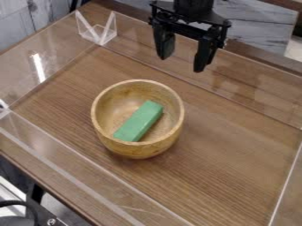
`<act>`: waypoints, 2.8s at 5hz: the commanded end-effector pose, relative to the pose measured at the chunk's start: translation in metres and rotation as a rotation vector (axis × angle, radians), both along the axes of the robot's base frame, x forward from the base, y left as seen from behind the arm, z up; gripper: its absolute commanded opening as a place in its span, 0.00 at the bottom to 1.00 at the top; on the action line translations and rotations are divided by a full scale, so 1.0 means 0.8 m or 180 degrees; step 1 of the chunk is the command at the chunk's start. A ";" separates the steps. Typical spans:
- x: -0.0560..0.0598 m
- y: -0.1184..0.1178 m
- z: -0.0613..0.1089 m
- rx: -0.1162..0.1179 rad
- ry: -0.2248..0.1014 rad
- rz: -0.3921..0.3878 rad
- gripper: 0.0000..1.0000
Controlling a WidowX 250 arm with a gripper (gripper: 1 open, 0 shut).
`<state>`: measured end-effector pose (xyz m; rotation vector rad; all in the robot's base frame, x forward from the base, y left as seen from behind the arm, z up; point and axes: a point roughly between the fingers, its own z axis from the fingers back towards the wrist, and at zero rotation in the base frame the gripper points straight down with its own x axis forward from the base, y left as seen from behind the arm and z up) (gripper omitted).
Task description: Remove the green block from inside the brown bowl and put it on the table
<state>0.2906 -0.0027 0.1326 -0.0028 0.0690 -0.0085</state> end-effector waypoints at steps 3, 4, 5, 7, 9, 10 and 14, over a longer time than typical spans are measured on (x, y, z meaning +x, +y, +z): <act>-0.052 0.048 -0.064 0.0026 0.0027 -0.0152 1.00; -0.053 0.050 -0.073 0.0005 -0.0012 -0.0154 1.00; -0.052 0.052 -0.077 -0.0012 -0.0050 -0.0146 1.00; -0.049 0.054 -0.084 -0.0047 -0.0118 -0.0133 1.00; -0.047 0.056 -0.092 -0.0075 -0.0179 -0.0120 1.00; -0.046 0.056 -0.096 -0.0086 -0.0204 -0.0114 1.00; -0.040 0.057 -0.111 -0.0141 -0.0292 -0.0066 1.00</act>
